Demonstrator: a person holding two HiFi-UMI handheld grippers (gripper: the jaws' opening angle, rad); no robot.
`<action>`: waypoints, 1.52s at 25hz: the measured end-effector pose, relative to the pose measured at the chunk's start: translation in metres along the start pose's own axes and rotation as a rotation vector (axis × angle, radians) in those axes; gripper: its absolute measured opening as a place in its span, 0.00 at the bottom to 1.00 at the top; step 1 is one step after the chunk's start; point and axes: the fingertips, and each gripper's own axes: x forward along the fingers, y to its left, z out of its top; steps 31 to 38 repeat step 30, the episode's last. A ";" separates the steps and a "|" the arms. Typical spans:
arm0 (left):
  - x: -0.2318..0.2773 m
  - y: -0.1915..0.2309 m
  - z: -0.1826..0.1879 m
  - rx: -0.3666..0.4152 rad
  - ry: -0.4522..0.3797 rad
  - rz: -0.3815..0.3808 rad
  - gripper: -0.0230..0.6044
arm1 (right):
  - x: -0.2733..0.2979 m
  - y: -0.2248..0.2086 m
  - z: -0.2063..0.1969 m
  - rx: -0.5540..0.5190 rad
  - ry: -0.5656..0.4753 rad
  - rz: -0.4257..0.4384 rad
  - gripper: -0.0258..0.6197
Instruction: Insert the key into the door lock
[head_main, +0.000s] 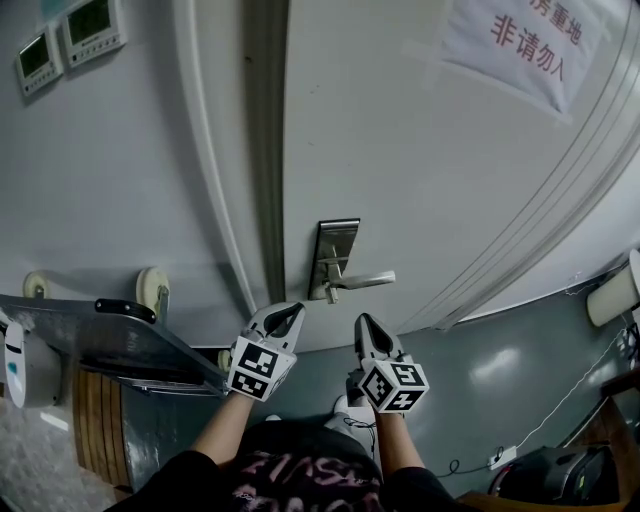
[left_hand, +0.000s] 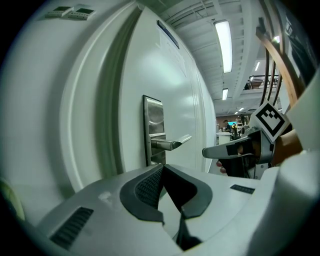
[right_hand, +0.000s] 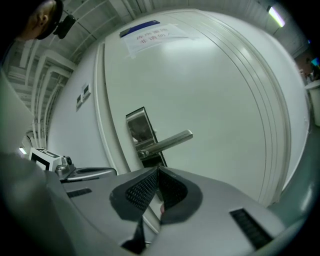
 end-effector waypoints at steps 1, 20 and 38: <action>-0.001 0.000 0.000 -0.003 0.001 0.001 0.06 | -0.002 -0.001 0.001 -0.011 -0.003 -0.007 0.14; -0.016 0.007 0.011 0.044 -0.023 0.012 0.06 | -0.010 0.007 0.014 -0.117 -0.049 -0.032 0.14; -0.019 0.007 0.014 0.057 -0.033 0.015 0.06 | -0.010 0.008 0.013 -0.139 -0.050 -0.047 0.14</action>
